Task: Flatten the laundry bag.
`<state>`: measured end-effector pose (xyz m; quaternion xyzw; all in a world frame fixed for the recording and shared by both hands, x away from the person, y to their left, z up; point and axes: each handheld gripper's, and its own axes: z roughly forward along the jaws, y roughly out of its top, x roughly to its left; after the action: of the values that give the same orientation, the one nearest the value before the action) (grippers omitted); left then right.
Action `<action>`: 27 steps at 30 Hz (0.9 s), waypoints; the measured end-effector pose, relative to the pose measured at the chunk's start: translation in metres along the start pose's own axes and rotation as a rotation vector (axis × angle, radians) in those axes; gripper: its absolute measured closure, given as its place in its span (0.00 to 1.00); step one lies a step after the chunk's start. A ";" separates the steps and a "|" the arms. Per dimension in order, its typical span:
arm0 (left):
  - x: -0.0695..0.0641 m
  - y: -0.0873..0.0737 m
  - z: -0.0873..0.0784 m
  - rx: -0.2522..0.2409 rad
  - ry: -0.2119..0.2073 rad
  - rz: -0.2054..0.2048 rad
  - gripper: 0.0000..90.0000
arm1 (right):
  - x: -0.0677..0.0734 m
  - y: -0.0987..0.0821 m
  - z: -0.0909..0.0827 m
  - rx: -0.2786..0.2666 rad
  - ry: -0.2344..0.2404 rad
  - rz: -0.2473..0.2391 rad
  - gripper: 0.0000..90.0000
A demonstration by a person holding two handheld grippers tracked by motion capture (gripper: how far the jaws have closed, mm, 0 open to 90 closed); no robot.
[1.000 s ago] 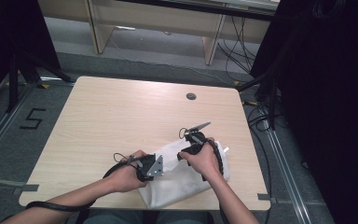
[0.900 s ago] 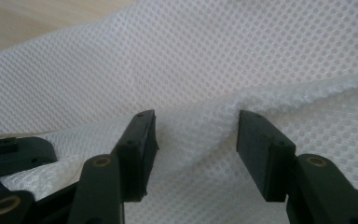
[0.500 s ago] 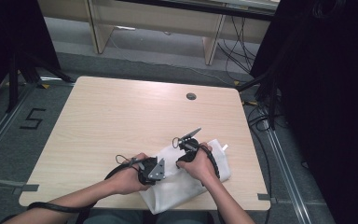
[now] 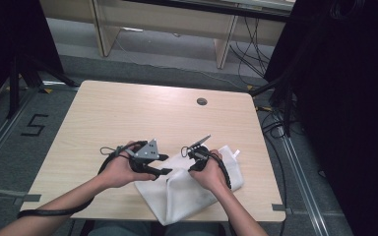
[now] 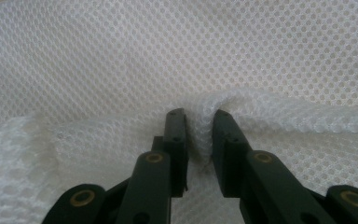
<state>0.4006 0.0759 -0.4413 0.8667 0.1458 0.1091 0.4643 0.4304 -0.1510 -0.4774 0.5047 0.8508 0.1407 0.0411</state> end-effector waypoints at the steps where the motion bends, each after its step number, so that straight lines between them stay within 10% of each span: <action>1: 0.003 0.000 -0.003 -0.006 0.009 -0.011 0.56 | 0.000 0.000 0.000 0.001 0.002 -0.001 0.87; 7: 0.020 -0.013 0.003 0.117 0.082 0.001 0.58 | 0.001 0.002 0.000 0.015 0.007 -0.021 0.92; 12: 0.025 -0.030 0.025 0.271 0.023 0.037 0.66 | 0.002 0.002 0.000 -0.003 0.027 -0.054 0.96; 16: 0.018 -0.035 0.042 0.252 -0.052 -0.013 0.67 | 0.001 0.002 0.000 -0.004 0.031 -0.054 0.97; 27: 0.008 -0.035 0.057 0.303 -0.103 0.045 0.72 | 0.001 0.002 0.000 -0.010 0.031 -0.051 0.98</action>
<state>0.4214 0.0532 -0.5012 0.9343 0.1170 0.0515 0.3328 0.4314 -0.1490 -0.4766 0.4803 0.8632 0.1519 0.0338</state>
